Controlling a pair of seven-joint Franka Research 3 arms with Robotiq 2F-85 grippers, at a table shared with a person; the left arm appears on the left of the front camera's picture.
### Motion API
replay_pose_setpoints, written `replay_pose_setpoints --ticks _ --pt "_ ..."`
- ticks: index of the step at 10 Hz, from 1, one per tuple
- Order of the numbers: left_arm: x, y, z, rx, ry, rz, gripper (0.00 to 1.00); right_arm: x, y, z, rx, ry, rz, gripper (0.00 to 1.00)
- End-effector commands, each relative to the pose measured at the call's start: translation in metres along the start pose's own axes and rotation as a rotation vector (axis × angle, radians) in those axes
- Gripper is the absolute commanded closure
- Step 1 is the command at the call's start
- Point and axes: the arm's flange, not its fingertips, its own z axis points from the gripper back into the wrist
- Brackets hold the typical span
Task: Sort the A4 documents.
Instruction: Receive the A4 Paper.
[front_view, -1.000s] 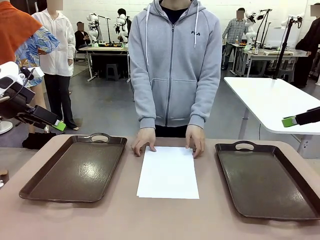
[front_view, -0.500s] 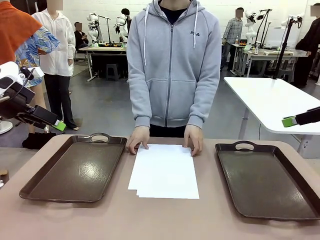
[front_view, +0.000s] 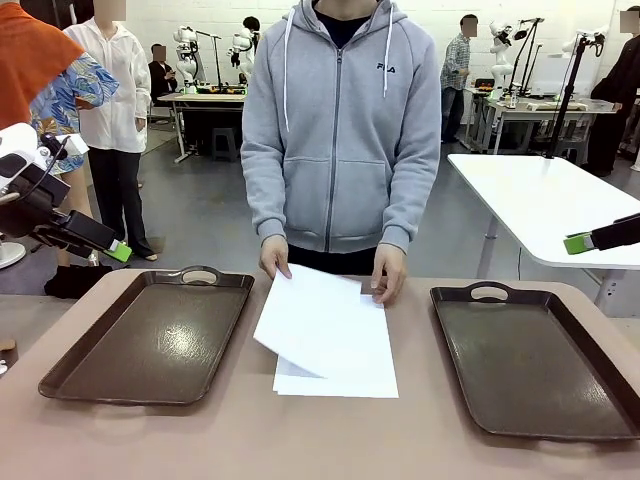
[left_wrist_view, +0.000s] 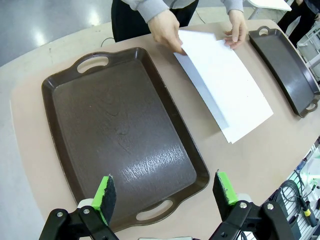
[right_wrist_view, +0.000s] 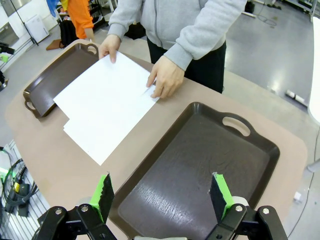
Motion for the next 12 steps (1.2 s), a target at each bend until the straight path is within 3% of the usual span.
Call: replay_pose_setpoints --ticks 1,12 --pt "-0.0004 0.0011 -0.0001 -0.005 -0.001 0.002 0.0 -0.0004 -0.0004 -0.001 0.006 -0.001 -0.002 0.0" --pt "-0.0004 0.0011 -0.0001 -0.005 -0.001 0.002 0.0 -0.0004 -0.0004 -0.001 0.006 -0.001 -0.002 0.0"
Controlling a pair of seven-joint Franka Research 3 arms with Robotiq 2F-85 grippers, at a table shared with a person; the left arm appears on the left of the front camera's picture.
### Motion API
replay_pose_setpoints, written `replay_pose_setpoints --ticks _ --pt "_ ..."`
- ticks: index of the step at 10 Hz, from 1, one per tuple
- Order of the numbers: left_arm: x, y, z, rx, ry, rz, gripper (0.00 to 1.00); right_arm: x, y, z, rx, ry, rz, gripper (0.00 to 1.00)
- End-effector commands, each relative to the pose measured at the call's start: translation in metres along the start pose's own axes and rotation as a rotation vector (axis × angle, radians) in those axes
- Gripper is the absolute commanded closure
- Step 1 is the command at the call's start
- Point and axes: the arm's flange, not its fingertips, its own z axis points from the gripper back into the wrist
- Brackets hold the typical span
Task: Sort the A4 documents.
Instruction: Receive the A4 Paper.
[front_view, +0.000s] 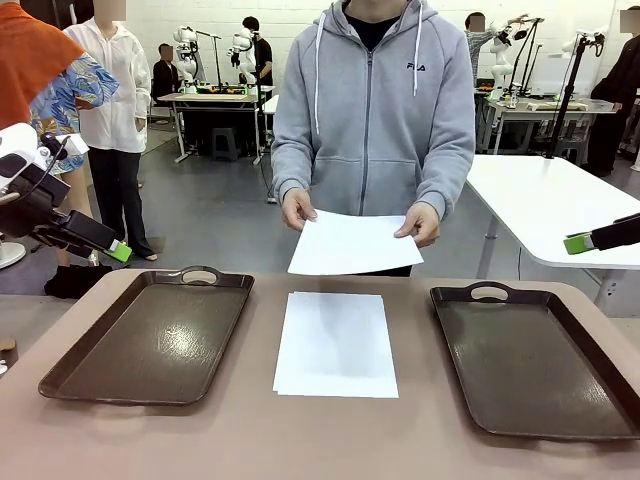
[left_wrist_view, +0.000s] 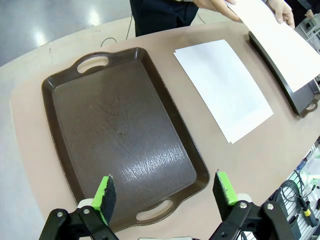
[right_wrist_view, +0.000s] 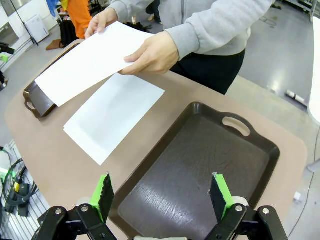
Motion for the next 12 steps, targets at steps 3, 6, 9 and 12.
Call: replay_pose_setpoints --ticks 3,6,9,12 --pt "-0.0004 0.0011 -0.0001 -0.005 -0.001 0.002 0.0 -0.0005 -0.0004 -0.0009 0.006 -0.001 -0.002 0.0" --pt "-0.0004 0.0011 -0.0001 -0.005 -0.001 0.002 0.0 -0.0005 -0.0004 -0.0009 0.006 -0.001 -0.002 0.0" --pt "-0.0004 0.0011 -0.0001 -0.005 -0.001 0.002 0.0 -0.0005 -0.0004 -0.0009 0.006 -0.001 -0.002 0.0" --pt "-0.0004 0.0011 -0.0001 -0.005 -0.001 0.002 0.0 -0.0005 -0.0004 -0.0009 0.006 -0.001 -0.002 0.0"
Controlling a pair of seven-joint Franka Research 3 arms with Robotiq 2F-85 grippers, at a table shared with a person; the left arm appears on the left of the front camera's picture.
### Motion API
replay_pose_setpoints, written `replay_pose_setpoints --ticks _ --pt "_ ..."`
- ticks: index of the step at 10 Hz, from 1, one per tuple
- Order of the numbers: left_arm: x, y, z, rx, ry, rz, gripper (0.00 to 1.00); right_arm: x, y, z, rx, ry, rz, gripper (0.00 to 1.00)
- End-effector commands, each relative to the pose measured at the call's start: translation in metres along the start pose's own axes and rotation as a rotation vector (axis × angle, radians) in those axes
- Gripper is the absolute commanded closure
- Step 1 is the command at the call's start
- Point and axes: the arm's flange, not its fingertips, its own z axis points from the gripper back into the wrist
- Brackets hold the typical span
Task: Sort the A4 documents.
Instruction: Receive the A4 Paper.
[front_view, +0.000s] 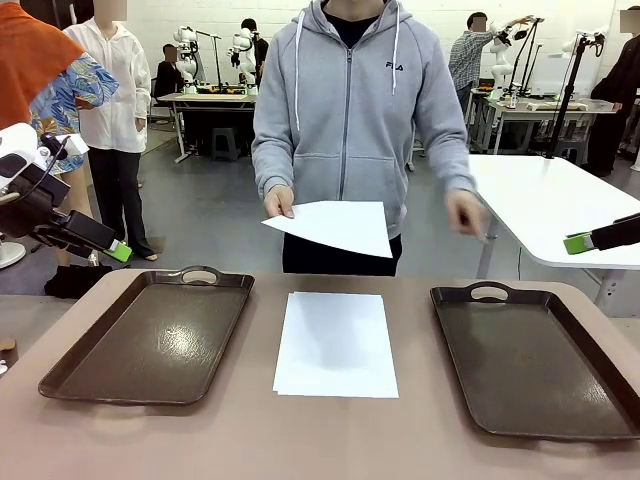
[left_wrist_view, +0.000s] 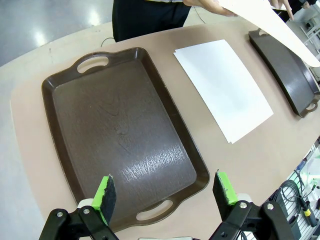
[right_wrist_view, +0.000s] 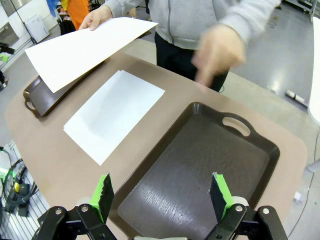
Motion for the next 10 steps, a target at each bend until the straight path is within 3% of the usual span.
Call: replay_pose_setpoints --ticks 1,10 --pt "-0.0004 0.0011 -0.0001 -0.005 -0.001 0.002 0.0 -0.0005 -0.0005 -0.0009 0.006 -0.001 -0.003 0.0" --pt "-0.0004 0.0011 -0.0001 -0.005 -0.001 0.002 0.0 -0.0005 -0.0005 -0.0009 0.006 -0.001 -0.003 0.0"
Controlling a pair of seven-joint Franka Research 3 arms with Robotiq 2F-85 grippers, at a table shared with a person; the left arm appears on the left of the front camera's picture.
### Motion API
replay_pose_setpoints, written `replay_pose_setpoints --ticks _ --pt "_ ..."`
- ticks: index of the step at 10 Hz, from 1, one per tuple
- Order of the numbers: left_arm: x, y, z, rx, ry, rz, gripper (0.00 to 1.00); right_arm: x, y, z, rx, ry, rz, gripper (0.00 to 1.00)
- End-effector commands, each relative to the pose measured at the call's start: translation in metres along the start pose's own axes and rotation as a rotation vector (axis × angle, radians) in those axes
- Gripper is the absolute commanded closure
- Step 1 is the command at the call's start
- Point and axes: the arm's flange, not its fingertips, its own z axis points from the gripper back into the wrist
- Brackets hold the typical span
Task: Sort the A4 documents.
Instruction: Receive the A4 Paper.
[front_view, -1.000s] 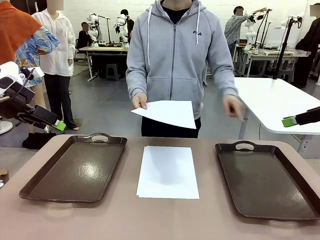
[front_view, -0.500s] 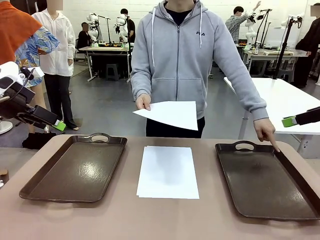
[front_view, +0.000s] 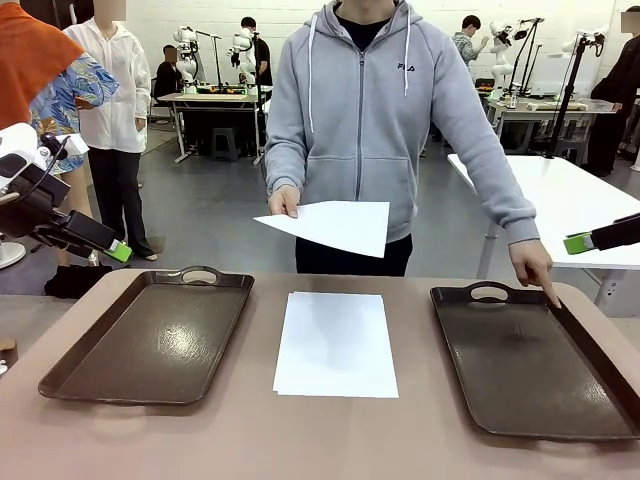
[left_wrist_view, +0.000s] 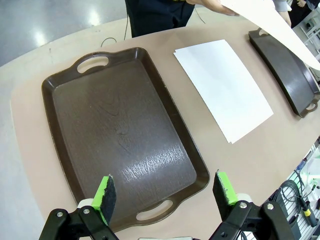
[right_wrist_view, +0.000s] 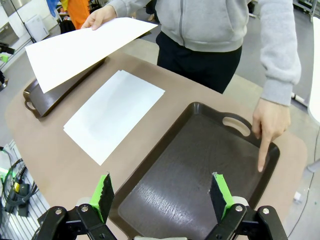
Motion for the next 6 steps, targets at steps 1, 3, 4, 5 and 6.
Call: replay_pose_setpoints --ticks 1,3,4,5,6 --pt "-0.0004 0.0011 -0.0001 -0.005 -0.001 0.002 0.0 -0.0005 -0.0005 -0.0009 0.006 -0.001 -0.003 0.0" --pt "-0.0004 0.0011 -0.0001 -0.005 -0.001 0.002 0.0 -0.0005 -0.0005 -0.0009 0.006 -0.001 -0.003 0.0" --pt "-0.0004 0.0011 -0.0001 -0.005 -0.001 0.002 0.0 -0.0005 -0.0005 -0.0009 0.006 -0.001 -0.003 0.0" --pt "-0.0004 0.0011 -0.0001 -0.005 -0.001 0.002 0.0 -0.0005 -0.0005 -0.0009 0.006 -0.001 -0.003 0.0" --pt "-0.0004 0.0011 -0.0001 -0.005 -0.001 0.002 0.0 -0.0005 -0.0005 -0.0009 0.006 -0.001 -0.003 0.0"
